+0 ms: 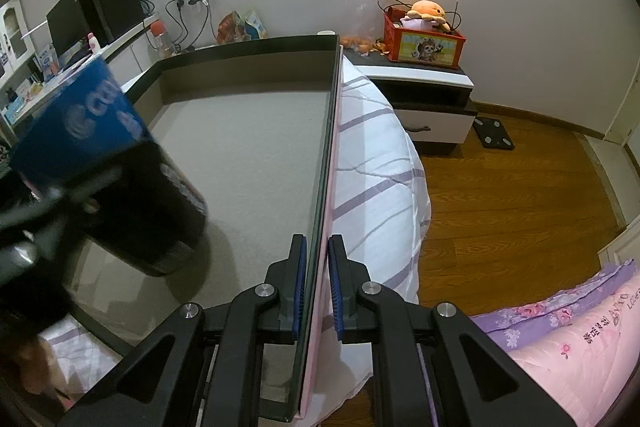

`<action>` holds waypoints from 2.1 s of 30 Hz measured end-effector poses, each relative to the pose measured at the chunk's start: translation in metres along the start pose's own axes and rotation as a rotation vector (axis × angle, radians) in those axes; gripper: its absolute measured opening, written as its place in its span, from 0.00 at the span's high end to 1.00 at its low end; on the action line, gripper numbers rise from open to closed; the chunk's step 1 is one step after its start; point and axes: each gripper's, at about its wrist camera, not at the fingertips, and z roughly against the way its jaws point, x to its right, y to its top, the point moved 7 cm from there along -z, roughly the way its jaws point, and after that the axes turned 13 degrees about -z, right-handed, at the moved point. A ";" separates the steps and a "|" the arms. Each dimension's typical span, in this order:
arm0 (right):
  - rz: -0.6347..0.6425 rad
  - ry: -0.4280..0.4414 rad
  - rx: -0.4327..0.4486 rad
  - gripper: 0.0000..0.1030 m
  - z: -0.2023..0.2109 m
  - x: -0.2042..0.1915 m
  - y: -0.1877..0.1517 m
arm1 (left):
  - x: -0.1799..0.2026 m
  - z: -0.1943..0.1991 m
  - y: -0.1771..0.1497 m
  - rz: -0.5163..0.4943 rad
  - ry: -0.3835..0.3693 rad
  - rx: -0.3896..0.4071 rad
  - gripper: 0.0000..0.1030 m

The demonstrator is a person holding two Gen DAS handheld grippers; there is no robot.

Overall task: Organize rigid objects
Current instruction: 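Lower the tumbler into the tray and open the left gripper, then move the left gripper to the black hair clip and grasp it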

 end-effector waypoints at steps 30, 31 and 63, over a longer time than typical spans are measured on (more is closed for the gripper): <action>0.006 -0.020 0.008 0.89 0.013 -0.001 0.001 | -0.032 0.127 -0.022 0.021 0.041 0.195 0.03; 0.007 -0.025 0.008 0.89 0.014 -0.002 0.000 | -0.038 0.134 -0.024 0.023 0.063 0.205 0.03; 0.018 -0.105 0.004 0.89 0.014 -0.009 -0.003 | -0.172 0.176 -0.100 0.144 0.469 0.102 0.01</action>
